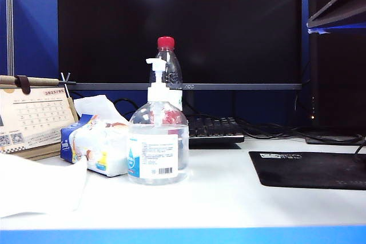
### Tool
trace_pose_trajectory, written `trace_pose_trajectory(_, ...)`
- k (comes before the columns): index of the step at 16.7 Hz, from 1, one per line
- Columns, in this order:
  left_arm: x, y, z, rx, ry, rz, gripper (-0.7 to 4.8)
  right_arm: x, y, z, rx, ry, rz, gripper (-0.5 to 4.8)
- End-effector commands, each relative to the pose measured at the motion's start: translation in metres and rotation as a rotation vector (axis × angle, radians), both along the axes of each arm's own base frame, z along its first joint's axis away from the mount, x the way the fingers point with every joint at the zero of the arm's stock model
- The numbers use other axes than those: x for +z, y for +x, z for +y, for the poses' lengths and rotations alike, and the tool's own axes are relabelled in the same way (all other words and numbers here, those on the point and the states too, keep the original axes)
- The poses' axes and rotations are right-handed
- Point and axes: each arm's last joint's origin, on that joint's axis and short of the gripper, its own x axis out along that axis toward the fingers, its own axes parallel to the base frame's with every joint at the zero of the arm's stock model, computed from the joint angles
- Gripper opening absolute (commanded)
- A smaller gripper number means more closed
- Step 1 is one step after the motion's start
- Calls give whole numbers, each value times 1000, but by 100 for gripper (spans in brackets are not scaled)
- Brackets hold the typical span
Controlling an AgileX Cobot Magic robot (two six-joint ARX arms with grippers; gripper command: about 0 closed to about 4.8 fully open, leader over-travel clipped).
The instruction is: Pull out a tissue from the tissue dispenser, then press the switch of the alcohol sanitizer bottle to drop some sanitizer on the paper tissue, and finally place the treated tissue on the table.
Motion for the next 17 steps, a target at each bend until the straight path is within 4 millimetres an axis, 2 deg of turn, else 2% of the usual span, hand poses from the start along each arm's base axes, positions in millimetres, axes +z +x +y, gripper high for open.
trace_pose_trajectory(1, -1, 0, 1, 34, 18, 11, -6, 3, 0, 0, 16, 9, -17, -1)
trace_pose_trajectory(3, -1, 1, 1, 54, 19, 19, -3, 3, -1, 1, 30, 10, -16, -1)
trace_pose_trajectory(4, -1, 0, 2, 63, 4, 29, 102, 3, -1, 1, 30, 10, -16, -1)
trace_pose_trajectory(5, -1, 0, 2, 69, -12, 39, 277, 3, -1, 1, 30, 10, -16, -1)
trace_pose_trajectory(6, -2, 0, 1, 78, -36, 61, 388, 3, -1, 1, 30, 10, -16, -1)
trace_pose_trajectory(7, -2, 0, 1, 78, -39, 65, 408, 3, -1, 1, 30, 10, -16, -1)
trace_pose_trajectory(8, -2, 0, 2, 99, -54, 78, 474, 3, -1, 1, 31, 10, -16, -1)
trace_pose_trajectory(10, -1, 1, 2, 137, -102, 106, 479, 3, -1, 1, 50, 12, -15, -1)
trace_pose_trajectory(12, 2, 2, 1, 87, -152, 107, 479, 3, -1, 1, 60, 13, -14, -1)
trace_pose_trajectory(17, 36, 21, 9, 56, -114, -14, 479, 8, -7, -1, 78, 40, -59, -1)
